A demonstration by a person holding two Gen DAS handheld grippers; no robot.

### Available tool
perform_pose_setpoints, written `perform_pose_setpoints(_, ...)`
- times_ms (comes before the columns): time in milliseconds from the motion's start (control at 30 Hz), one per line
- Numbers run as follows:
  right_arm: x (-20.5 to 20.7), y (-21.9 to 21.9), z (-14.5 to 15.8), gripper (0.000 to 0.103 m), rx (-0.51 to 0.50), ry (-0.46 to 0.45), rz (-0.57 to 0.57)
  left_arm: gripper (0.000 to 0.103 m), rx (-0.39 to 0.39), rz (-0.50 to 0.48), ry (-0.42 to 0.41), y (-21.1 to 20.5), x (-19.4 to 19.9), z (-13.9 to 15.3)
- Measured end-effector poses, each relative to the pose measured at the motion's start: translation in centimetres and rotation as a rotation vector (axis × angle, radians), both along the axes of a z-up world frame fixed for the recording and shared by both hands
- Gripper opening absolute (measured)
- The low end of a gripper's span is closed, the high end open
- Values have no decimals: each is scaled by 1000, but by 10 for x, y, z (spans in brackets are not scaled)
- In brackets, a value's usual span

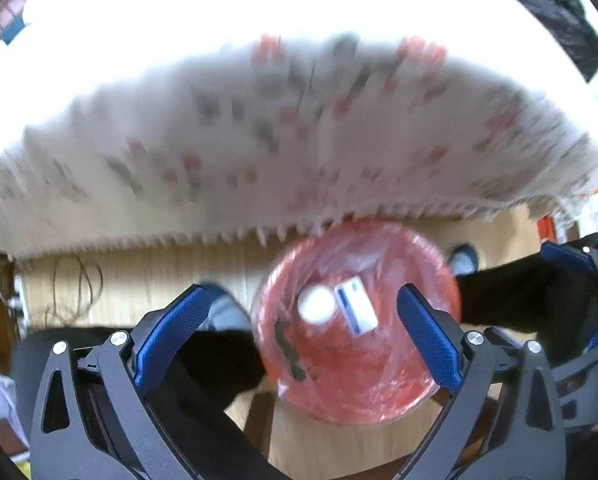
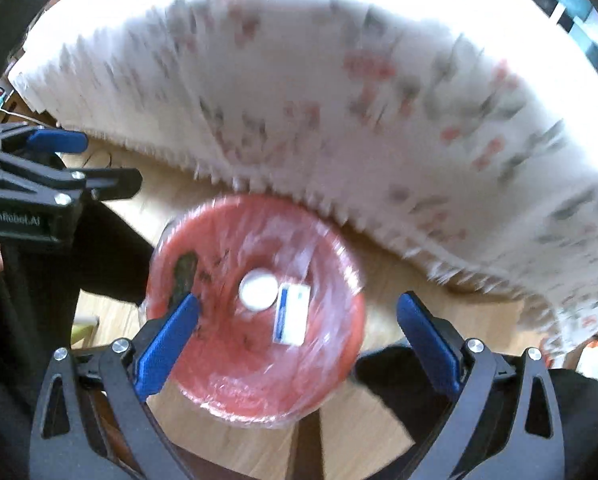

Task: Collect trash
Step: 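Raise both tools back over the bed toward the remaining trash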

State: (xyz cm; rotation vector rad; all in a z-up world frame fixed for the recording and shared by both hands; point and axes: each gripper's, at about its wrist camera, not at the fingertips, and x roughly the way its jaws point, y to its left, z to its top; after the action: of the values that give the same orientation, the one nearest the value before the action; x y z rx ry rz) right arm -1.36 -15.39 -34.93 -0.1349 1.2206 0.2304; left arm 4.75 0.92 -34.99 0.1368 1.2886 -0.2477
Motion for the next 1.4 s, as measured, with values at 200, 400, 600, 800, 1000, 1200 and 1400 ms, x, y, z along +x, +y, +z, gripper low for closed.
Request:
perform_pose_setpoints(200, -2, -15, 55, 98, 39, -112, -54, 97, -57, -9, -161, 1, -5, 74)
perform_pose_setpoints(400, 7, -25, 118, 98, 63, -240, -102, 97, -69, -32, -286, 0, 2, 139)
perform_pose_setpoints(600, 28, -29, 175, 98, 110, -351, -132, 97, -65, -35, -388, 3, 23, 194)
perform_pose_setpoints(800, 61, -24, 206, 98, 85, -427, -99, 97, -57, -5, -428, 10, 64, 214)
perform_pose_setpoints(1000, 106, -22, 205, 98, 79, -441, -100, 97, -70, 7, -433, 17, 106, 213)
perform_pose_setpoints(1200, 152, -13, 184, 98, 61, -424, -84, 97, -76, 17, -403, 18, 150, 193)
perform_pose_setpoints(1400, 197, -5, 157, 98, 53, -394, -71, 97, -81, 33, -354, 17, 196, 165)
